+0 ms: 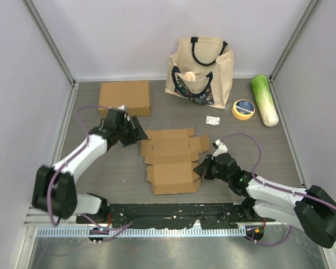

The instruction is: Fold the paper box

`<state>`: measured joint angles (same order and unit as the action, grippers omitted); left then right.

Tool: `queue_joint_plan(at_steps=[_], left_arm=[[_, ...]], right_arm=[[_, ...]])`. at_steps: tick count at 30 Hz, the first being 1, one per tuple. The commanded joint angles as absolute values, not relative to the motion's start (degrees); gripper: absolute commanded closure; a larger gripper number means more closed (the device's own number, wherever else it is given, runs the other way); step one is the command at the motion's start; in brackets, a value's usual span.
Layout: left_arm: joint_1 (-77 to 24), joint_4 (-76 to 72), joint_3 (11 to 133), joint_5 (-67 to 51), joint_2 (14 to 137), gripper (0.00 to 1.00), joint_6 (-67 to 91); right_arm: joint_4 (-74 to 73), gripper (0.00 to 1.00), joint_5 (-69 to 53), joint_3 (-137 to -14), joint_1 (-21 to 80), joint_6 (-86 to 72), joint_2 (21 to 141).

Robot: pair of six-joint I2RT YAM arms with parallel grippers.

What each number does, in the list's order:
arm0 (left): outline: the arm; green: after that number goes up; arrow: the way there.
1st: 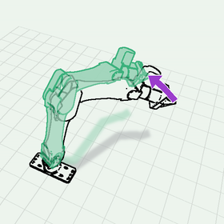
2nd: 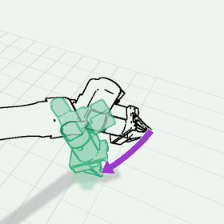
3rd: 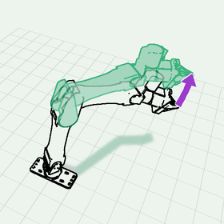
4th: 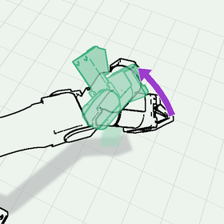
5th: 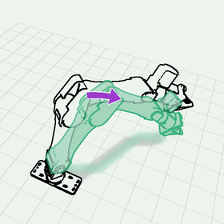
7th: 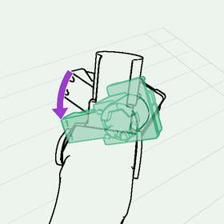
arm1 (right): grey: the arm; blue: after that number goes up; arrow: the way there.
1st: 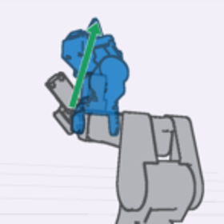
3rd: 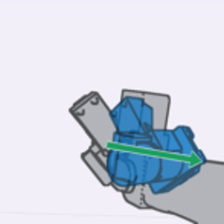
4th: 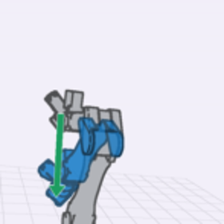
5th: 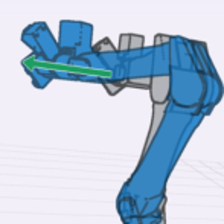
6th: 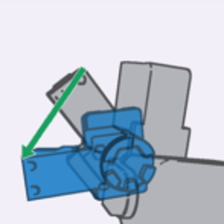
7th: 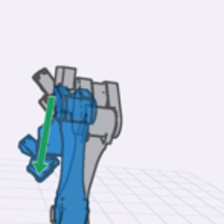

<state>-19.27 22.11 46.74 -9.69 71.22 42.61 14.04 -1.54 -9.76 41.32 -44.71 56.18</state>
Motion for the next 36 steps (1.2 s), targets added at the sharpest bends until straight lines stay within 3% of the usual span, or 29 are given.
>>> queue_joint_plan(at_steps=[1,6,11,18,22,29,30,31,34,36], left_arm=[[-18.9,20.21,57.11,-12.22,85.05,0.41,31.4],[-18.46,24.52,67.4,-8.36,98.95,0.48,29.88],[-18.46,24.88,67.69,-7.13,102.13,0.38,31.28],[-18.46,21.54,65.83,-5.79,103.44,0.34,31.55],[-17.4,17.59,65.31,-14.93,107.31,0.6,34.88],[-17.05,15.29,63.55,-15.56,106.71,0.73,36.56],[-17.05,15.29,63.63,-15.3,106.26,0.7,36.56],[-17.05,16.16,63.81,-14.51,105.91,0.56,36.56],[-16.96,15.92,62.76,-10.82,103.8,0.36,36.21],[-16.53,15.82,62.93,-12.99,104.76,0.39,36.47]], right_arm=[[14.33,0.99,-4.57,-13.18,41.13,-40.17,57.3],[14.33,0.99,-4.83,-13.45,40.78,-39.46,56.25],[12.4,0.99,-4.83,-14.5,40.43,-37.88,55.55],[13.01,0.99,-5.89,-14.77,39.9,-37.79,55.81],[13.27,0.99,-6.33,-14.59,39.81,-37.79,56.34],[12.48,0.99,-6.33,-14.33,39.55,-37.97,55.11],[12.31,0.99,-6.33,-14.41,39.64,-37.97,55.11],[11.87,0.99,-6.24,-14.5,39.64,-37.97,55.02],[11.34,0.99,-6.24,-14.85,39.64,-37.97,54.41],[11.25,0.99,-5.98,-14.85,39.64,-37.97,54.05]])
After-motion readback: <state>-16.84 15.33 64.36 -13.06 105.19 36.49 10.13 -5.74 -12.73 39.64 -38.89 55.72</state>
